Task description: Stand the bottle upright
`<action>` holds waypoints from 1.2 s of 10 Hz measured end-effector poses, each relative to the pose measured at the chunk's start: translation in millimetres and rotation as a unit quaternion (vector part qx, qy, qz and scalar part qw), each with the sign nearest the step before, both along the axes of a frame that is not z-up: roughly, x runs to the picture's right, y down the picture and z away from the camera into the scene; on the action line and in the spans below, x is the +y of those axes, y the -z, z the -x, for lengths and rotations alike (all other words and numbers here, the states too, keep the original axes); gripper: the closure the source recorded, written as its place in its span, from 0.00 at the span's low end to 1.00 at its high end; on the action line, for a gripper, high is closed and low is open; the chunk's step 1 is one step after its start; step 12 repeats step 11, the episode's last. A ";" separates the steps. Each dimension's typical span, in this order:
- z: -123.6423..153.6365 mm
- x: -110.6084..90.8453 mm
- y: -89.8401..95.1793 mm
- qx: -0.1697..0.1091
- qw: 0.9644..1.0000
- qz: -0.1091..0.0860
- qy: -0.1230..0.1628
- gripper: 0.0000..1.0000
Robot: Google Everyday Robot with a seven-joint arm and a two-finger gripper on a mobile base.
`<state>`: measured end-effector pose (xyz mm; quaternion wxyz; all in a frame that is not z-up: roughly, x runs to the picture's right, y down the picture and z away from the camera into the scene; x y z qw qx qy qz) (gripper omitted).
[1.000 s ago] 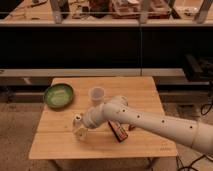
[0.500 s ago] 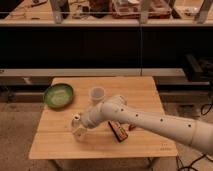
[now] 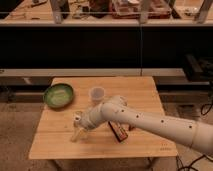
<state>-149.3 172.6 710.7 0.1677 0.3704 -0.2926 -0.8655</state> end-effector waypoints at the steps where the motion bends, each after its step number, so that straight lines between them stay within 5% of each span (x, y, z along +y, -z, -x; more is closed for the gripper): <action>1: -0.8 0.7 1.4 -0.001 1.000 0.000 -0.001 0.20; 4: -10.8 2.1 6.1 0.000 1.000 -0.001 -0.002 0.20; 8: -64.1 -8.8 5.1 0.018 0.999 -0.031 -0.036 0.20; 12: -65.3 -9.5 5.2 0.018 0.999 -0.033 -0.037 0.20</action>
